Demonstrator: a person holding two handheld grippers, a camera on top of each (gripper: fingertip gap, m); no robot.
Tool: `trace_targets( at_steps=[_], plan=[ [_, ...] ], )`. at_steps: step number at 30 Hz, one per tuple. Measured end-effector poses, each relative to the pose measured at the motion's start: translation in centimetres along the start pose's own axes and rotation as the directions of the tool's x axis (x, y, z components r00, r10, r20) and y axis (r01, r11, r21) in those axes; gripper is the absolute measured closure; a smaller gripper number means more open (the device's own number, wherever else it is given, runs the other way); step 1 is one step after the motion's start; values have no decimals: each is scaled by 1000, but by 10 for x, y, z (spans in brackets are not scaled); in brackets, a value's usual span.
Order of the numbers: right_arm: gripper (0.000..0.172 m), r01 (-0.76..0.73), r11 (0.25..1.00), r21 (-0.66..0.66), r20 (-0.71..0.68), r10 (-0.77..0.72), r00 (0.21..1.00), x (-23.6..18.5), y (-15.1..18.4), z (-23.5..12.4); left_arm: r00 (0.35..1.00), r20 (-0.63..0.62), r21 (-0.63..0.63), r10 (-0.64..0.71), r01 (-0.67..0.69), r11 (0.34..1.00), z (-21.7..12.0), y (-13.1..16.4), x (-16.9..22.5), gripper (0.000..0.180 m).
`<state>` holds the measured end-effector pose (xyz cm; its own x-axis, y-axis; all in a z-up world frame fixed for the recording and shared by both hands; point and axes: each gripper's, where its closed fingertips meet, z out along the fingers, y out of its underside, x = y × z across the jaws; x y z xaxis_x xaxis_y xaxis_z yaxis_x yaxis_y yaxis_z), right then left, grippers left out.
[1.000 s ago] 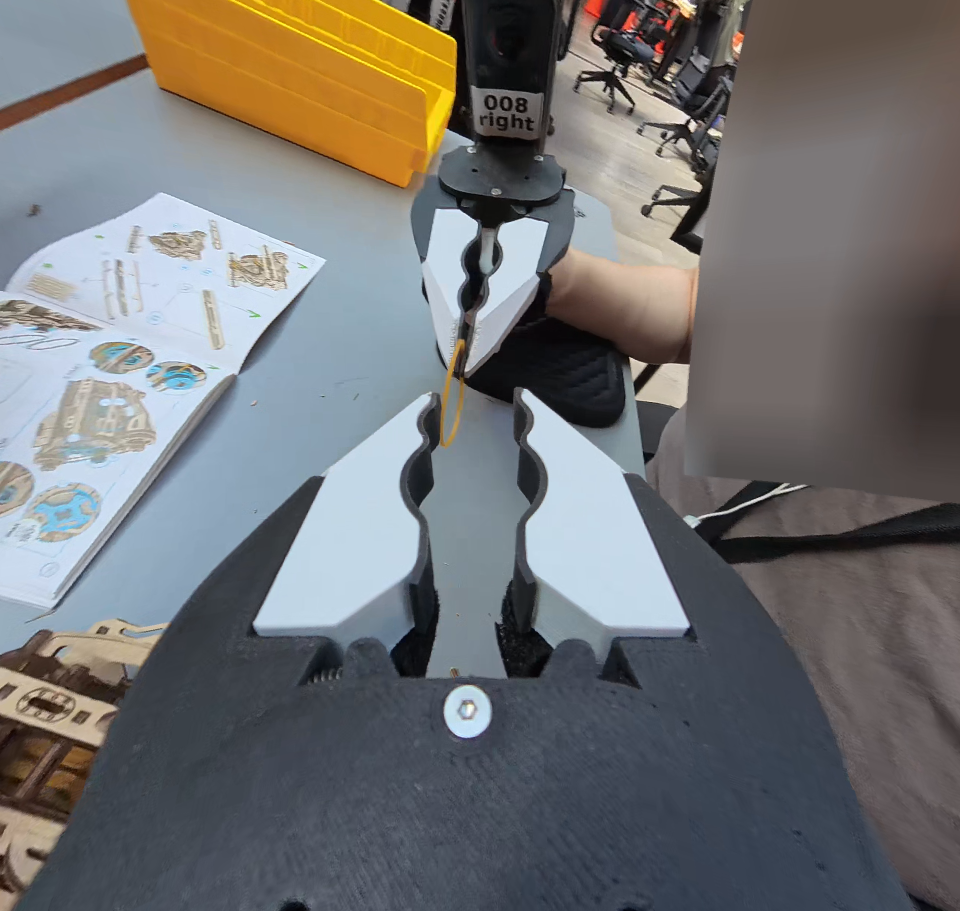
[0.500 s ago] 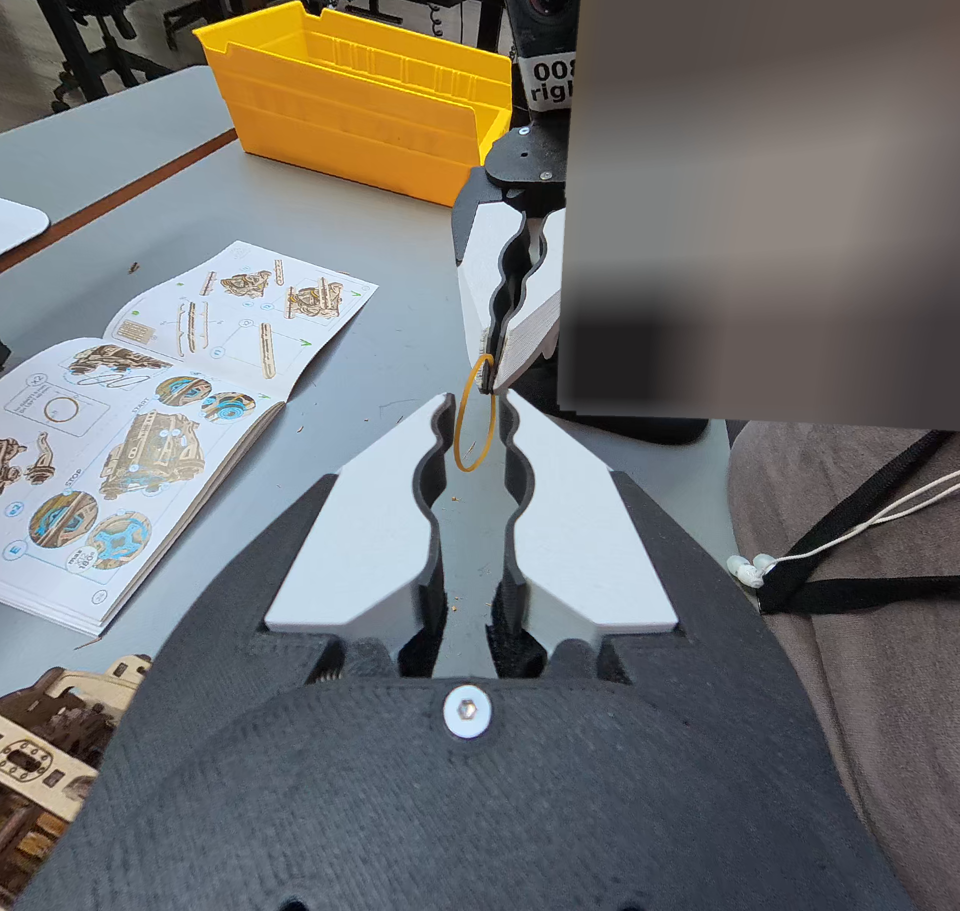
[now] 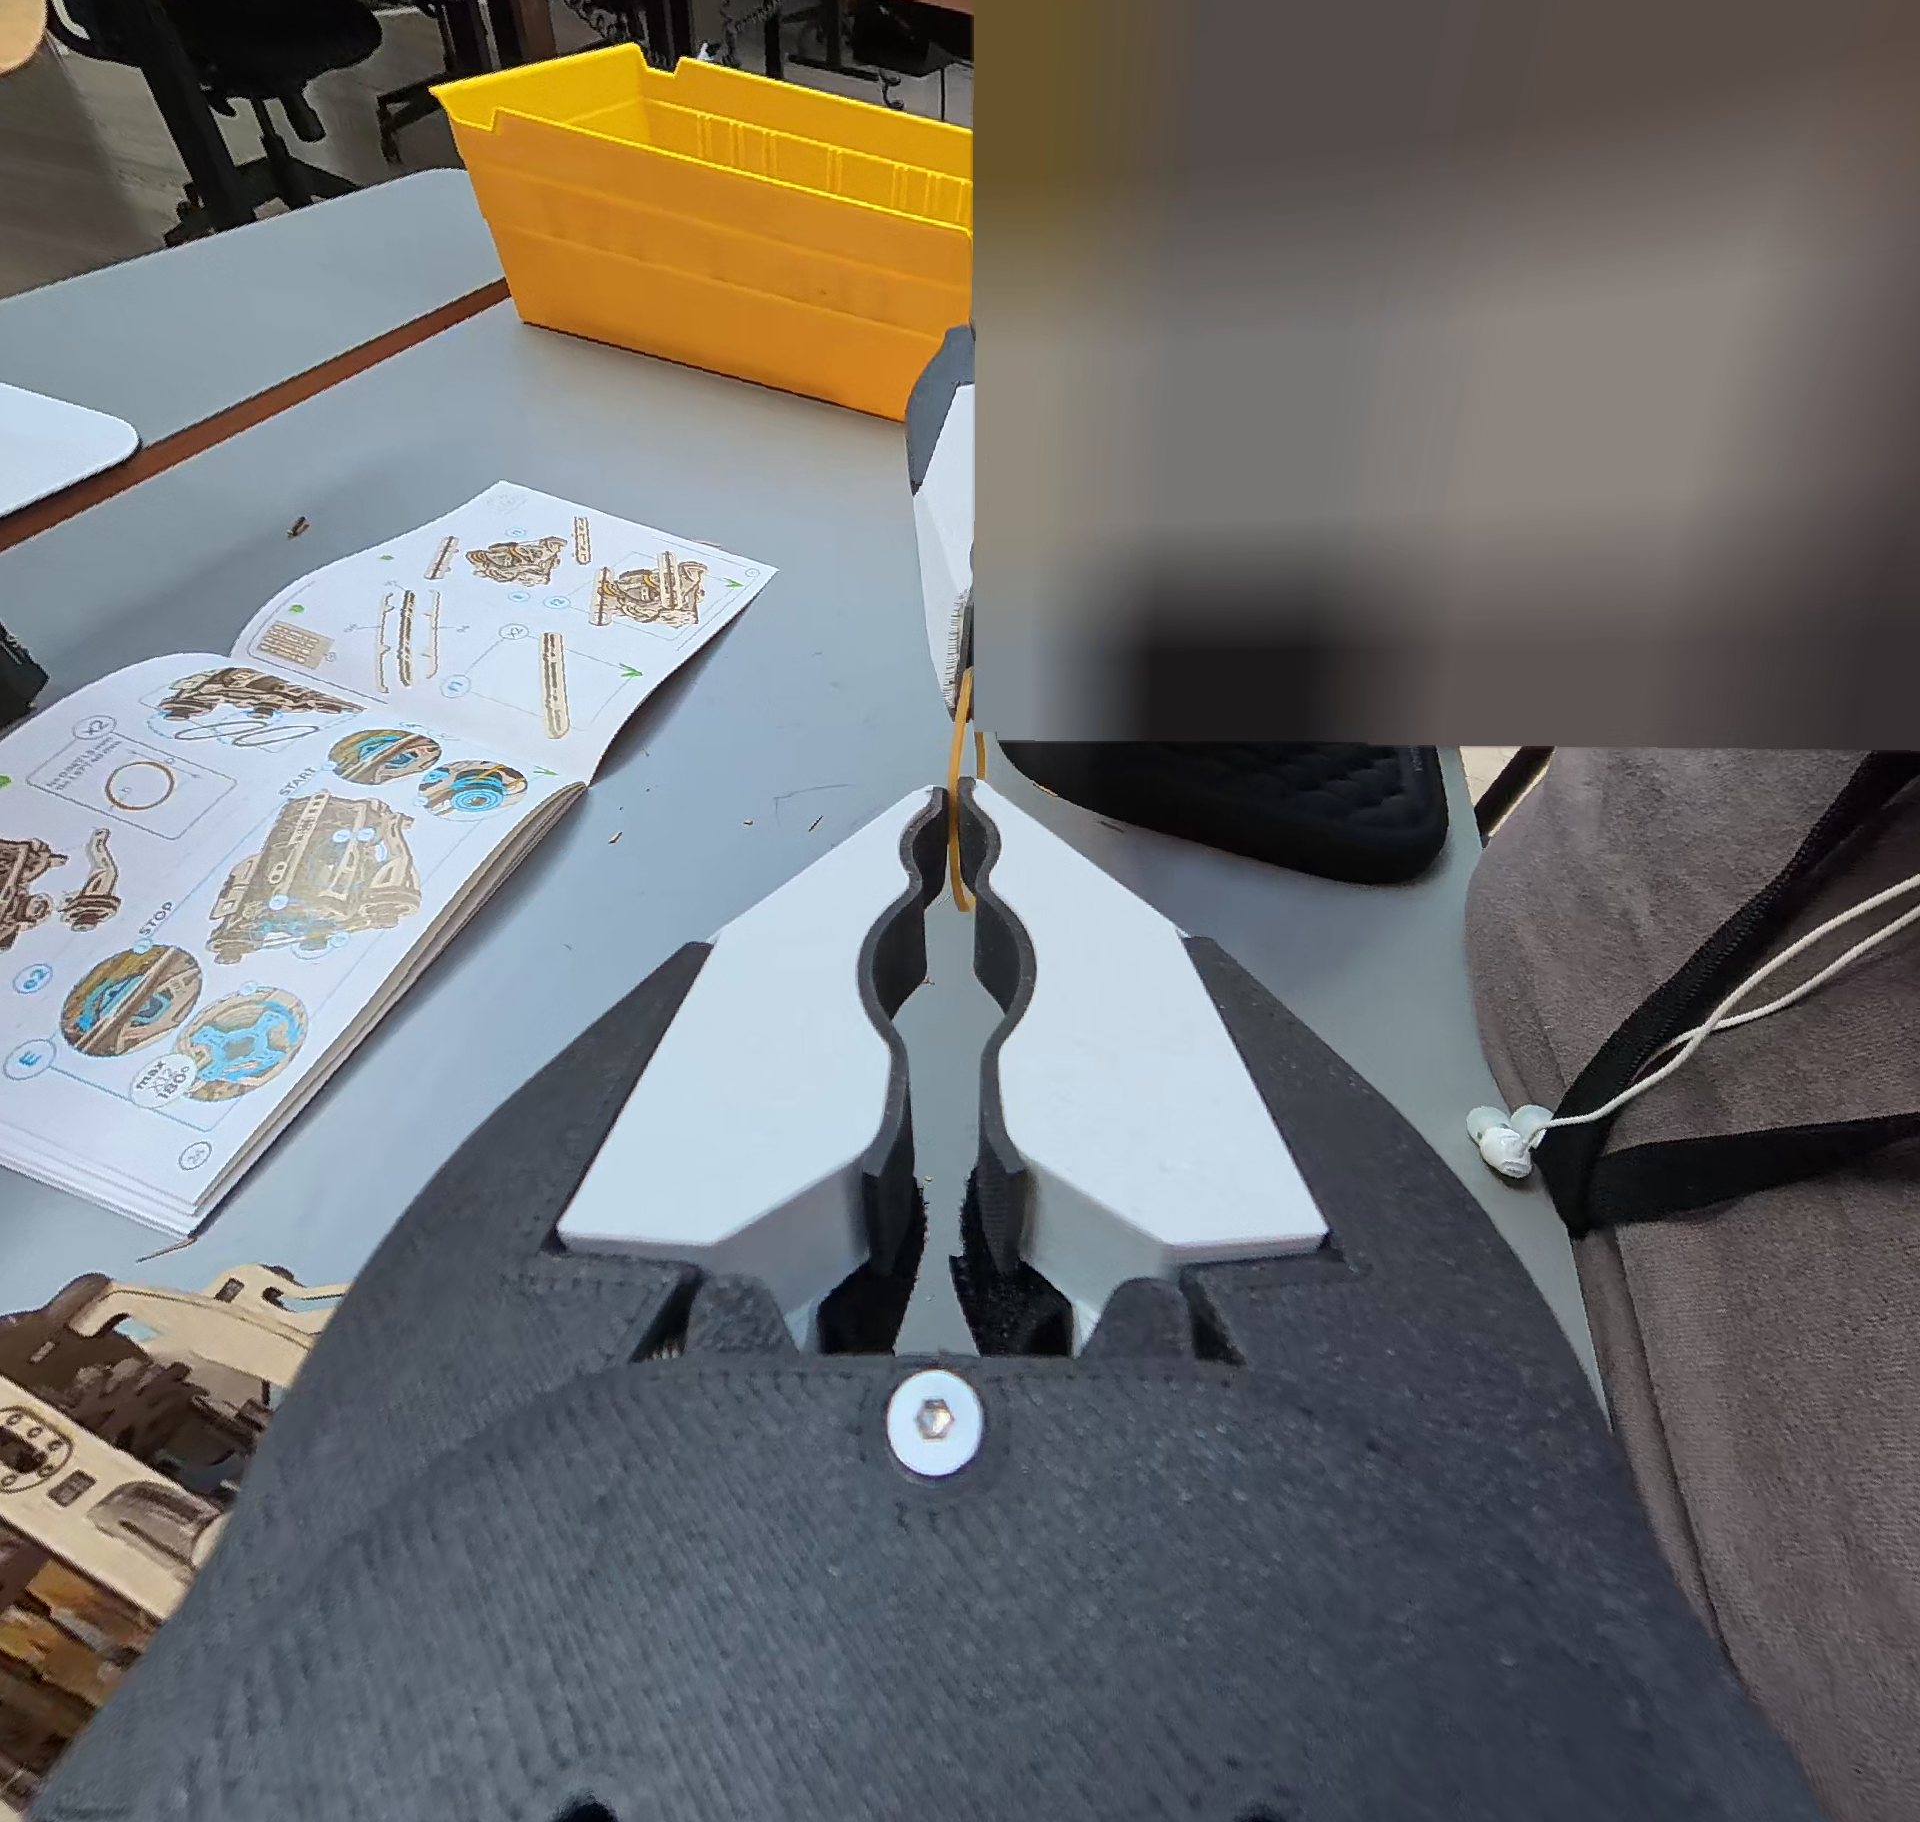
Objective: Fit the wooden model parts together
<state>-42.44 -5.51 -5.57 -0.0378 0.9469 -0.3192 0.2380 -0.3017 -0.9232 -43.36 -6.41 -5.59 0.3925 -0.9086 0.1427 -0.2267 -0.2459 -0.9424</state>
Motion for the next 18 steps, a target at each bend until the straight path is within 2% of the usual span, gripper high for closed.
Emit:
trace_targets(
  at_steps=[8, 18],
  plan=[
    [172, -27, 999, 17, 1, 27, 1000, 4, 0, -1, 999, 36, 32, 15, -16, 999, -4, -3, -2, 180],
    [172, -12, 999, 53, -53, 15, 998, 10, -7, -7, 1000, 15, 92, -15, 13, 996, -6, -8, -2, 176]
  ],
)
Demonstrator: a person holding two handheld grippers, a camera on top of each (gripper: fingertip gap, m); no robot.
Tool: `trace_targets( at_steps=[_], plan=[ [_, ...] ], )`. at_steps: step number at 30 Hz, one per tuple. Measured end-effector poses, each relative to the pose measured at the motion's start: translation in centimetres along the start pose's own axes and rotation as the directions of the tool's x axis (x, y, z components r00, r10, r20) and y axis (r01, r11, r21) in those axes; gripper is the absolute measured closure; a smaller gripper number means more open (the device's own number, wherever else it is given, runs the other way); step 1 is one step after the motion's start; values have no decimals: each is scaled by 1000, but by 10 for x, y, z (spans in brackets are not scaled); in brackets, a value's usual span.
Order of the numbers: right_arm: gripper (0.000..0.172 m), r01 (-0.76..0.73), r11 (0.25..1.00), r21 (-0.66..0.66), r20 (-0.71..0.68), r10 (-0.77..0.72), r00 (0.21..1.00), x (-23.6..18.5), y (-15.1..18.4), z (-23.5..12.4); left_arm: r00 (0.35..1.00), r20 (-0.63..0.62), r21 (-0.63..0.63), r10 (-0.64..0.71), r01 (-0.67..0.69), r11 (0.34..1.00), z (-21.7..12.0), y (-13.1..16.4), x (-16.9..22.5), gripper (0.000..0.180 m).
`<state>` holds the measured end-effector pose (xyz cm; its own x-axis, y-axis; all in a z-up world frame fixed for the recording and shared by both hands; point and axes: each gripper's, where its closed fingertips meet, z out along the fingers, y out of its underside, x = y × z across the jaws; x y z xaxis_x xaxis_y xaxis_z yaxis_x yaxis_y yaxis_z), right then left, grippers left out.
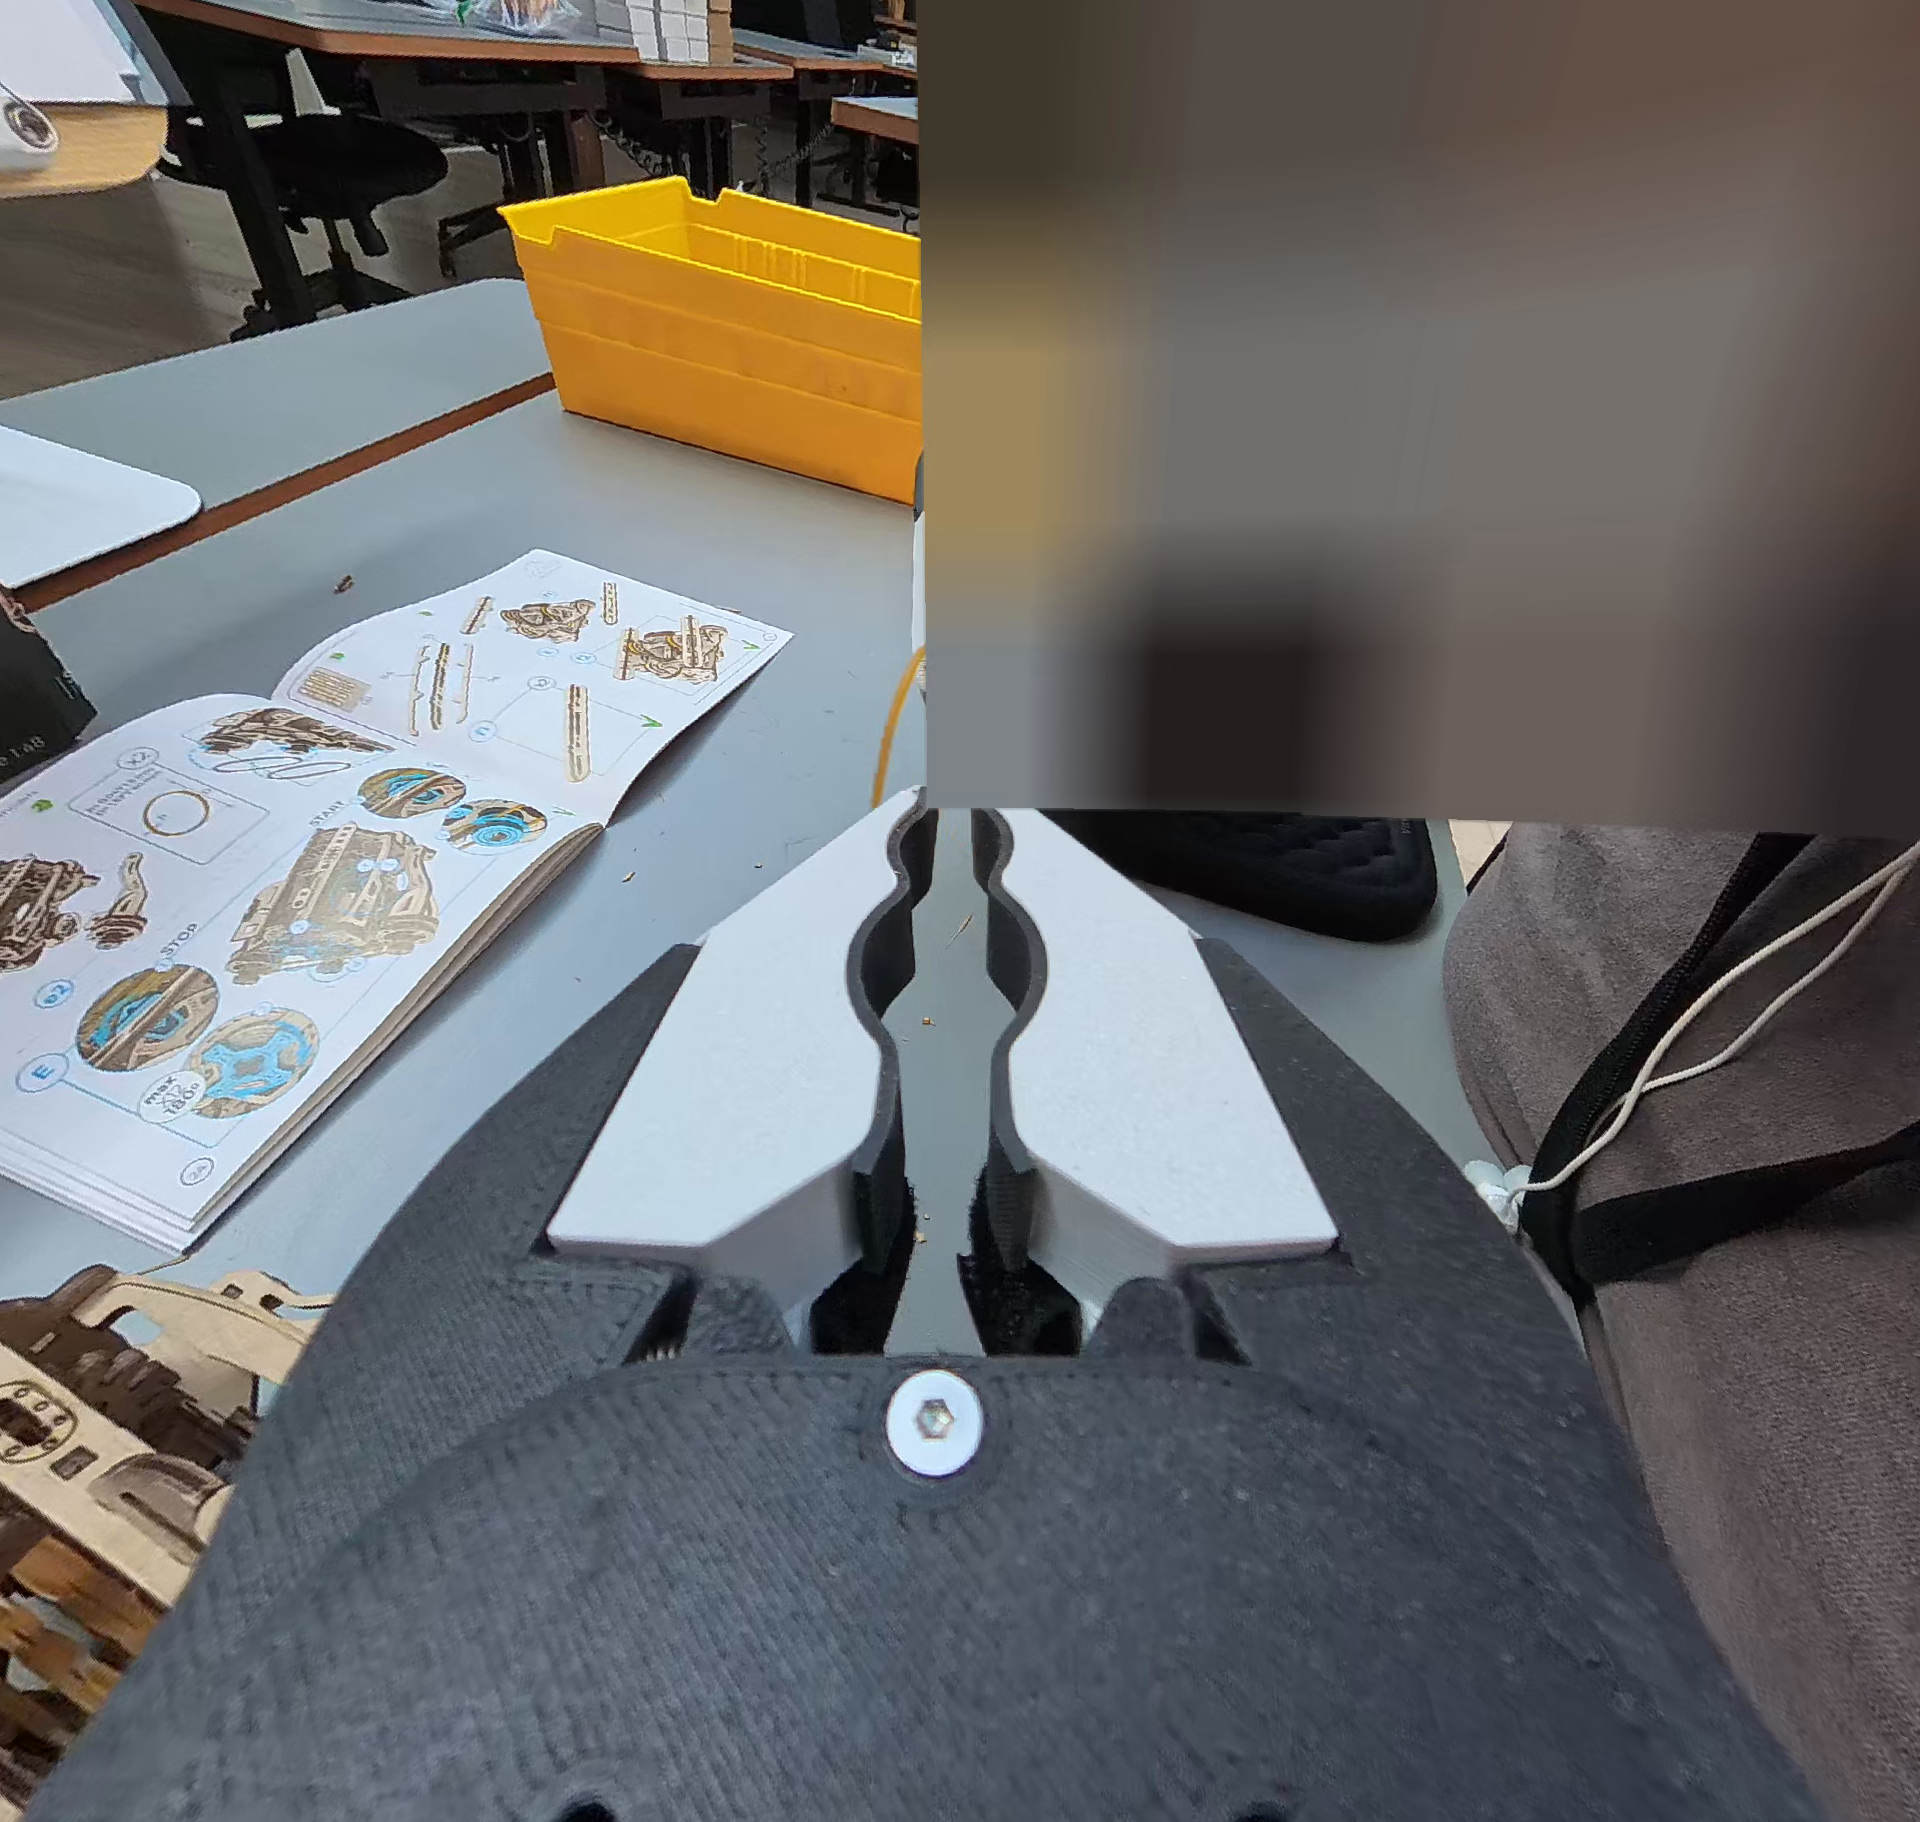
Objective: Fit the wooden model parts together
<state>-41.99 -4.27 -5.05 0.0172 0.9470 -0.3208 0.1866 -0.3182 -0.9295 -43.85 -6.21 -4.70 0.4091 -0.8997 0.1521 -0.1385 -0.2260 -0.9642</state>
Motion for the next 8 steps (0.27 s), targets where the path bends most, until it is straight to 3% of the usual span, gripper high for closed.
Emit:
trace_targets(
  at_steps=[8],
  plan=[
    [172, -20, 999, 27, -14, 20, 1000, 4, -3, -2, 1000, 17, 40, 5, -5, 999, -2, -5, -2, 158]
  ],
)
